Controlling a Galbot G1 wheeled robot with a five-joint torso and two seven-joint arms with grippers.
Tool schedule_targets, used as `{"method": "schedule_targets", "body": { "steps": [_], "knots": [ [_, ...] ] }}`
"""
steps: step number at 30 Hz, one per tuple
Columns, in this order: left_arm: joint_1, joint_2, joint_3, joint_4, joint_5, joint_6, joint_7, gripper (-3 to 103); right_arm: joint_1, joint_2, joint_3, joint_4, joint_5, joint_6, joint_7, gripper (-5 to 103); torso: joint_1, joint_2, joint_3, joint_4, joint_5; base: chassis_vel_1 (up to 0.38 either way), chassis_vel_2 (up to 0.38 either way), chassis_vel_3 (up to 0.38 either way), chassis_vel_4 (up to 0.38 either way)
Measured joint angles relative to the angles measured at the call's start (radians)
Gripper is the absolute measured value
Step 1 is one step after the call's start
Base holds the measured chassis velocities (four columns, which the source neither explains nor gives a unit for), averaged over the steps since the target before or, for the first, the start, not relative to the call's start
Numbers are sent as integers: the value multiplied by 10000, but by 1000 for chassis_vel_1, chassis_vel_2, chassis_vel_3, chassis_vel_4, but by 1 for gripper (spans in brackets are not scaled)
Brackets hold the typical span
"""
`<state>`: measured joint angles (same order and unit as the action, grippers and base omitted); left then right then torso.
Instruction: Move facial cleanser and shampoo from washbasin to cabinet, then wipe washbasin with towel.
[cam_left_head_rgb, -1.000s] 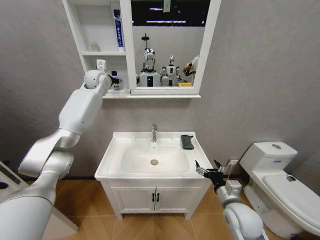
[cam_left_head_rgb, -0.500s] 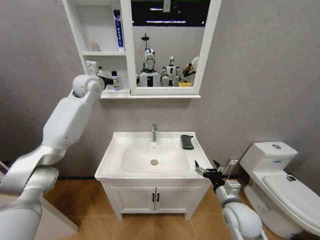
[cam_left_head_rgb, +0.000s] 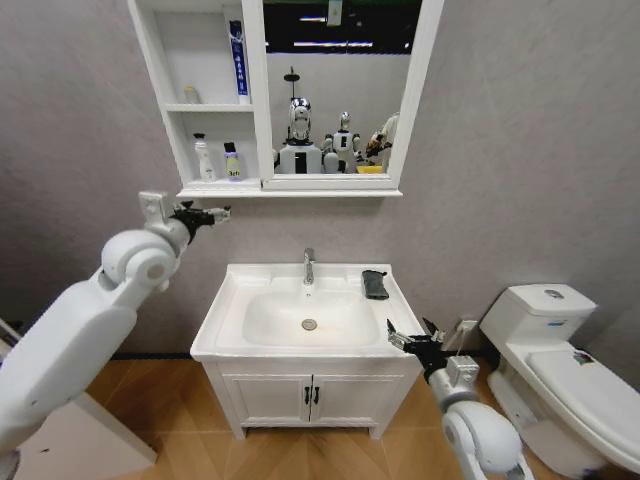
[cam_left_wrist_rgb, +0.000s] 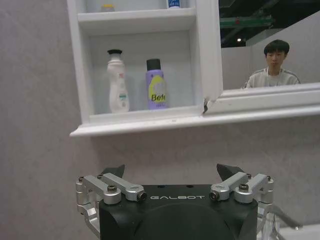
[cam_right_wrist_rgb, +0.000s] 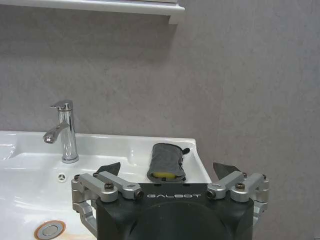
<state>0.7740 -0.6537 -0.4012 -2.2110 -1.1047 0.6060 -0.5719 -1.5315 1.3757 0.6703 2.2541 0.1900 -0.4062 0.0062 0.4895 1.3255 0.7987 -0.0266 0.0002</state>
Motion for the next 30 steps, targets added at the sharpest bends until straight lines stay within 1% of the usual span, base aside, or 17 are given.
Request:
{"method": "schedule_targets", "body": {
  "steps": [2,3,5,6,7,9,14,15,16,18,19,22,23,26,27,29,30],
  "knots": [
    [2929,-509,-1933,-1059,922,-263,623,100,32,-53,-19,25,77,9,-6,100,-1,-1,0,4,-12,0,0,0,0],
    [2929,-509,-1933,-1059,922,-263,623,100,32,-53,-19,25,77,9,-6,100,-1,-1,0,4,-12,0,0,0,0],
    [5471,-1370,-3618,-1710,1855,-595,1309,100,60,-114,-47,50,154,6,-20,100,-2,0,-1,9,-7,0,0,0,0],
    [6302,-1772,-4072,-1904,2158,-705,1531,100,75,-134,-83,59,188,-3,-29,100,-3,0,-1,10,-8,0,0,0,0],
    [6302,-1772,-4072,-1904,2158,-705,1531,100,75,-134,-83,59,188,-3,-29,100,-3,0,-1,10,-8,0,0,0,0],
    [7717,-2484,-4611,-2207,2750,-870,1783,100,103,-149,-213,68,193,-14,-44,100,-3,1,-1,10,-4,0,0,0,0],
    [8248,-2877,-4732,-2492,3289,-1090,1977,100,-46,-77,-304,235,160,-14,-47,100,-1,0,1,2,-3,0,0,0,0],
    [9306,-3696,-4876,-2941,4258,-1936,2674,100,-130,-48,-242,313,153,-10,-40,100,1,-1,1,-3,0,0,0,0,0],
    [9306,-3696,-4876,-2941,4258,-1936,2674,100,-130,-48,-242,313,153,-10,-40,100,1,-1,1,-3,0,0,0,0,0],
    [10461,-4621,-5234,-2978,5322,-2955,3771,100,-69,-65,-230,313,170,-8,-39,100,0,0,1,6,-5,0,0,0,0],
    [10461,-4621,-5234,-2978,5322,-2955,3771,100,-69,-65,-230,313,170,-8,-39,100,0,0,1,6,-5,0,0,0,0],
    [11350,-5536,-5512,-2971,6024,-4290,4998,100,21,-59,-232,302,194,-2,-35,100,-1,0,1,6,-5,0,0,0,0],
    [11350,-5536,-5512,-2971,6024,-4290,4998,100,21,-59,-232,302,194,-2,-35,100,-1,0,1,6,-5,0,0,0,0],
    [11676,-6024,-5550,-2943,6300,-5230,5947,100,80,-57,-197,324,241,-5,-25,100,0,-1,2,5,-5,0,0,0,0],
    [11676,-6024,-5550,-2943,6300,-5230,5947,100,80,-57,-197,324,241,-5,-25,100,0,-1,2,5,-5,0,0,0,0],
    [11893,-6301,-5354,-2932,6510,-5730,6436,100,89,-100,-111,370,312,-32,-9,100,0,-2,2,3,-5,0,0,0,0],
    [11893,-6301,-5354,-2932,6510,-5730,6436,100,89,-100,-111,370,312,-32,-9,100,0,-2,2,3,-5,0,0,0,0]
  ]
}}
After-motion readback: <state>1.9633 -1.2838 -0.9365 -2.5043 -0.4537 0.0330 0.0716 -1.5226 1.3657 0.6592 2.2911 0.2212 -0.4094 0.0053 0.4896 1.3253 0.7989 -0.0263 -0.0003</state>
